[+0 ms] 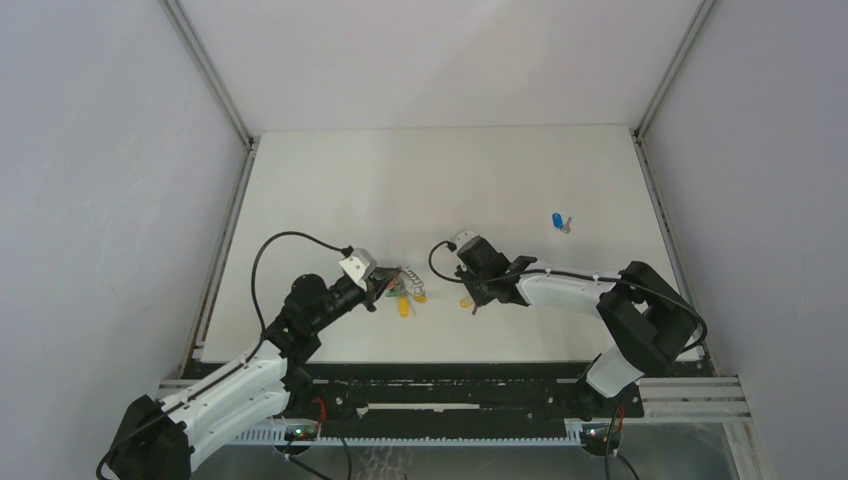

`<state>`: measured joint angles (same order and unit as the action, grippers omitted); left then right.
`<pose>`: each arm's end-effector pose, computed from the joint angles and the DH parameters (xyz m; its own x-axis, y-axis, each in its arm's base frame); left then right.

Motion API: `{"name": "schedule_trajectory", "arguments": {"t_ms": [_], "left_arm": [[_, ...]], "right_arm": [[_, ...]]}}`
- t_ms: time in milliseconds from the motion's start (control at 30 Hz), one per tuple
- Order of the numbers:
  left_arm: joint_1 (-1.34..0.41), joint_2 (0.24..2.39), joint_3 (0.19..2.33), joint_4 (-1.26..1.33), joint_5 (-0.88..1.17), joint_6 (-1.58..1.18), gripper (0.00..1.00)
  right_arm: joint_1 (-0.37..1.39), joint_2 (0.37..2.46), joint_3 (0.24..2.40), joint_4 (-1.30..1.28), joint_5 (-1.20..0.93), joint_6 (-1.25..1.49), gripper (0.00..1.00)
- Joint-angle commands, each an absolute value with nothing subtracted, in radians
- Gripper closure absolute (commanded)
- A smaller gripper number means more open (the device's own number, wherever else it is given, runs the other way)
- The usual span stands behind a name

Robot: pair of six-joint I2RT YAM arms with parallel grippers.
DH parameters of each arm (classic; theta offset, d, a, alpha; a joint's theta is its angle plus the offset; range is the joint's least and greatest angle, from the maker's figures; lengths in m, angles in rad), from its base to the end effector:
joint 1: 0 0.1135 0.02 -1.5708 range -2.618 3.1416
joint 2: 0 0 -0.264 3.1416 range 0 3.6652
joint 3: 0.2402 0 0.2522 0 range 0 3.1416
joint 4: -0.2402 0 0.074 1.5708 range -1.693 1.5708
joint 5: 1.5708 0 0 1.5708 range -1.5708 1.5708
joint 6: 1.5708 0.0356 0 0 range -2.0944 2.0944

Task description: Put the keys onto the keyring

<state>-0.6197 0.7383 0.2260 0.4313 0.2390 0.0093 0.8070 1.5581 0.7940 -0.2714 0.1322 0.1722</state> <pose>0.1383 -0.1090 0.2146 -0.0588 0.0531 -0.9969 0.7569 0.6534 -0.0099 0.2045 0.2068 0.1573 -0.7008 -0.4862 -0.5220 -0.5576 0.8298 -0.0243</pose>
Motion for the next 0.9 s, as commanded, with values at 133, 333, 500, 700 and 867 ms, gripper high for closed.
{"name": "schedule_trajectory", "arguments": {"t_ms": [133, 333, 500, 700, 867], "left_arm": [[-0.624, 0.716, 0.232, 0.496, 0.250, 0.006, 1.00], [-0.624, 0.710, 0.232, 0.497, 0.253, 0.009, 1.00], [-0.626, 0.681, 0.231, 0.493, 0.247, 0.040, 1.00], [-0.626, 0.688, 0.284, 0.494, 0.274, 0.118, 1.00], [-0.626, 0.729, 0.330, 0.508, 0.339, 0.173, 1.00]], "right_arm": [[0.816, 1.566, 0.824, -0.293, 0.163, 0.184, 1.00], [0.816, 1.476, 0.831, -0.318, 0.147, 0.151, 1.00], [0.815, 1.356, 0.849, -0.354, 0.083, 0.014, 1.00], [0.811, 1.212, 0.874, -0.392, -0.107, -0.165, 1.00], [0.811, 1.123, 0.936, -0.443, -0.208, -0.256, 1.00]]}}
